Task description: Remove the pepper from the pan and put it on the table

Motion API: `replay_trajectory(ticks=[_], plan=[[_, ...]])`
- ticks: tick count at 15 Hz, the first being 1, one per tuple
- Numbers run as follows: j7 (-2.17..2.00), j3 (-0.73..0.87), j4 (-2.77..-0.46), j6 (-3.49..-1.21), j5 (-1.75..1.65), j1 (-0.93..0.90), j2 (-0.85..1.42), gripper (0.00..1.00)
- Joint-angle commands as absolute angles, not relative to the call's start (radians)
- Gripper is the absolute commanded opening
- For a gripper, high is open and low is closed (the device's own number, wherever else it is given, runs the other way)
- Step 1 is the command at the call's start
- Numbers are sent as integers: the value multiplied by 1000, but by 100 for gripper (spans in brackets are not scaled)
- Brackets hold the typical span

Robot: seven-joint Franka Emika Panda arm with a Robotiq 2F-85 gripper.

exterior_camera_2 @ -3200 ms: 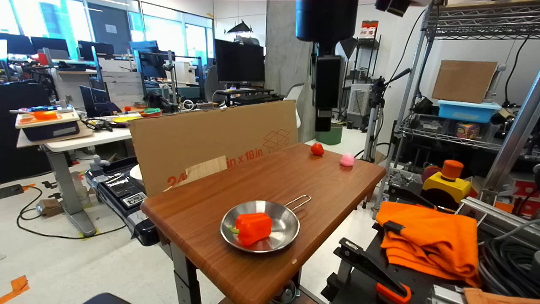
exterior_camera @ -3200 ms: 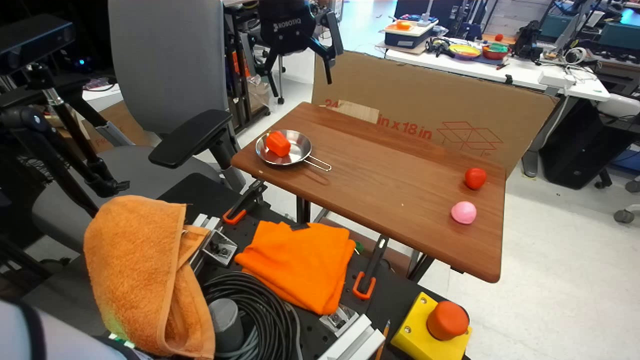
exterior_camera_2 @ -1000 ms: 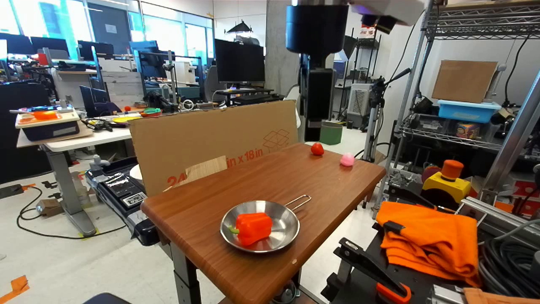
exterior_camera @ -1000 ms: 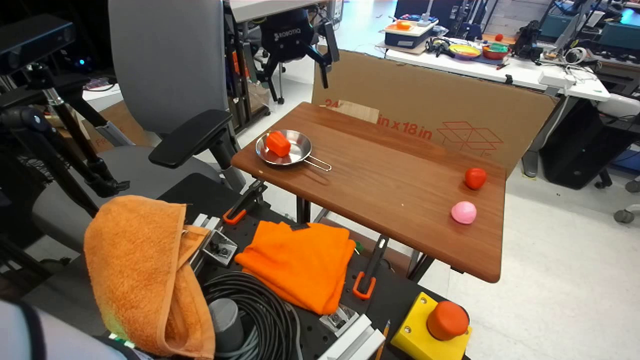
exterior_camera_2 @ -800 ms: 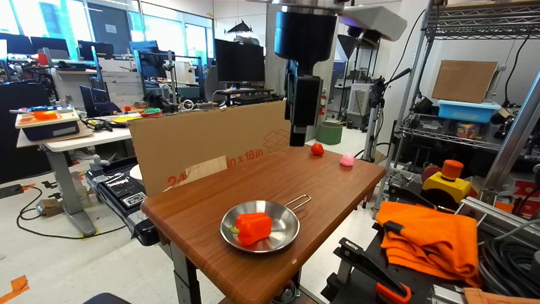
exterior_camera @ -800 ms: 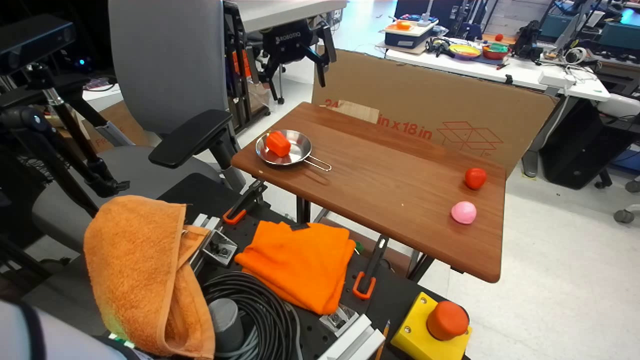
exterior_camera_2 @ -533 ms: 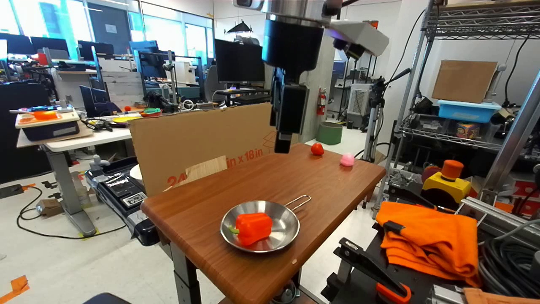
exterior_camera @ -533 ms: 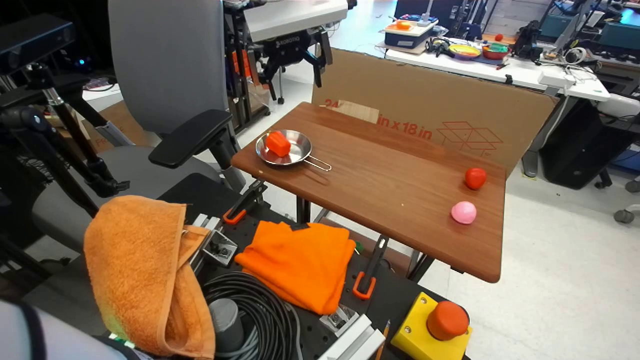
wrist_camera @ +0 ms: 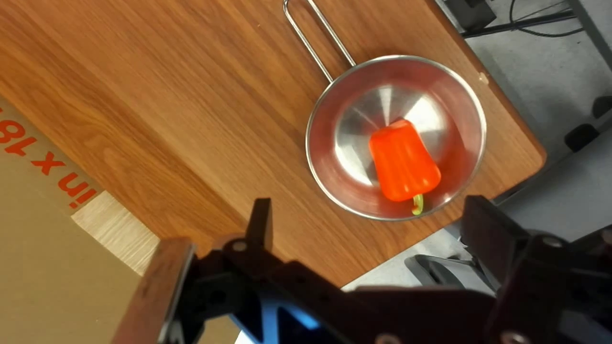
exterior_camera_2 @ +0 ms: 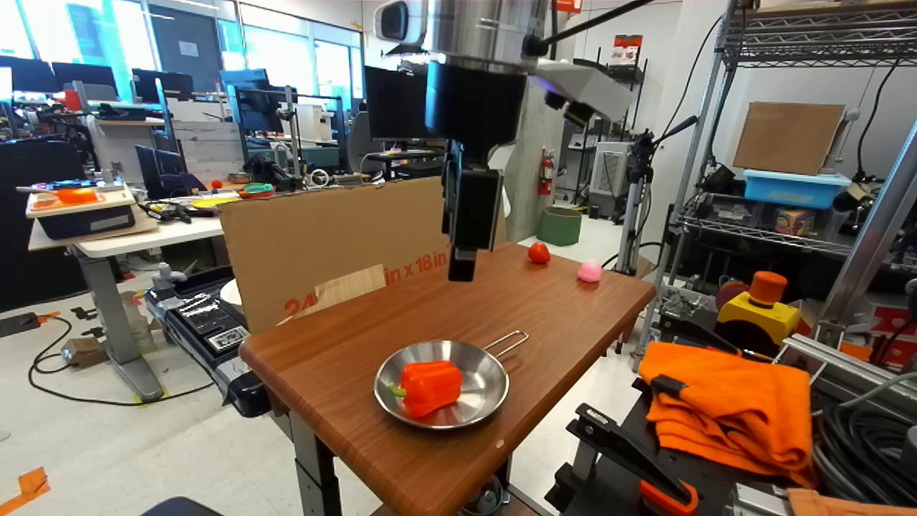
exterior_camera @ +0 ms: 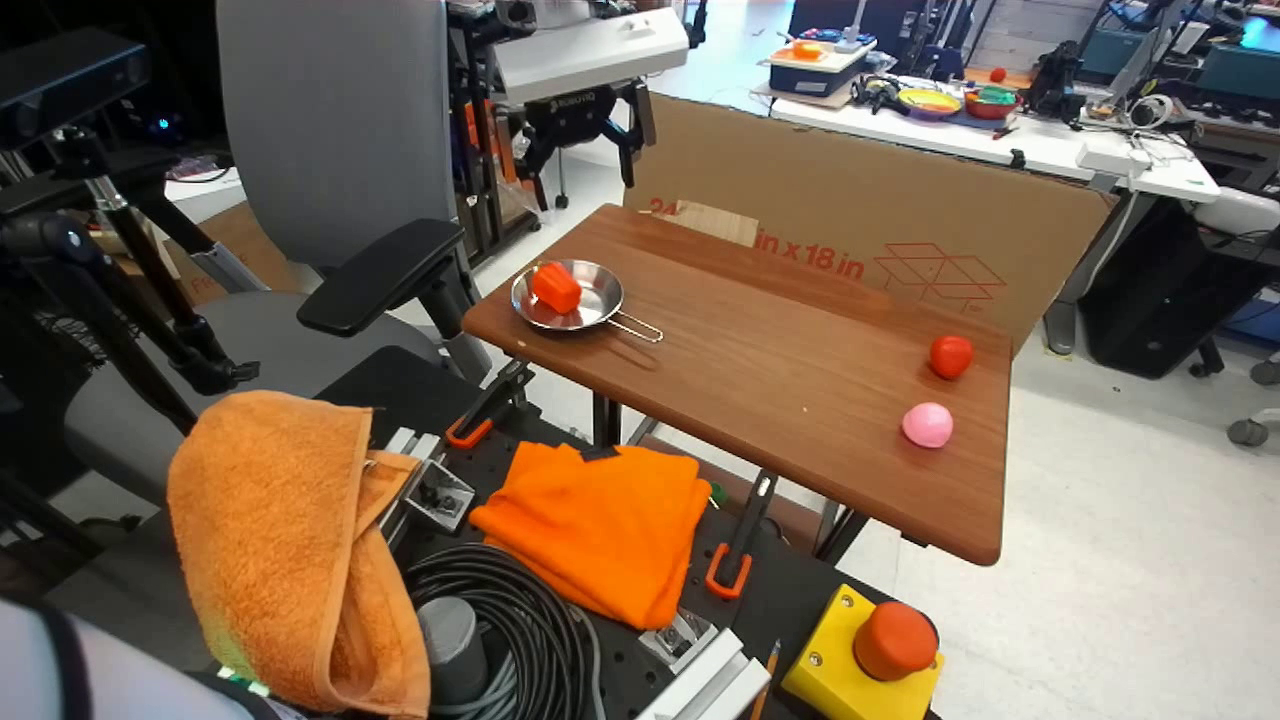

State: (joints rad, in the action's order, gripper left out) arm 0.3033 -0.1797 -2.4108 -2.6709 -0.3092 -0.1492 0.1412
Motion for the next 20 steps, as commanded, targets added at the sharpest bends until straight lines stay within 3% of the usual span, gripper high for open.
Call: replay_trajectory(ticks=[1, 20], plan=[[339, -181, -2381, -2697, -304, -152, 183, 100], [484, -246, -2265, -2613, -257, -145, 342, 100]])
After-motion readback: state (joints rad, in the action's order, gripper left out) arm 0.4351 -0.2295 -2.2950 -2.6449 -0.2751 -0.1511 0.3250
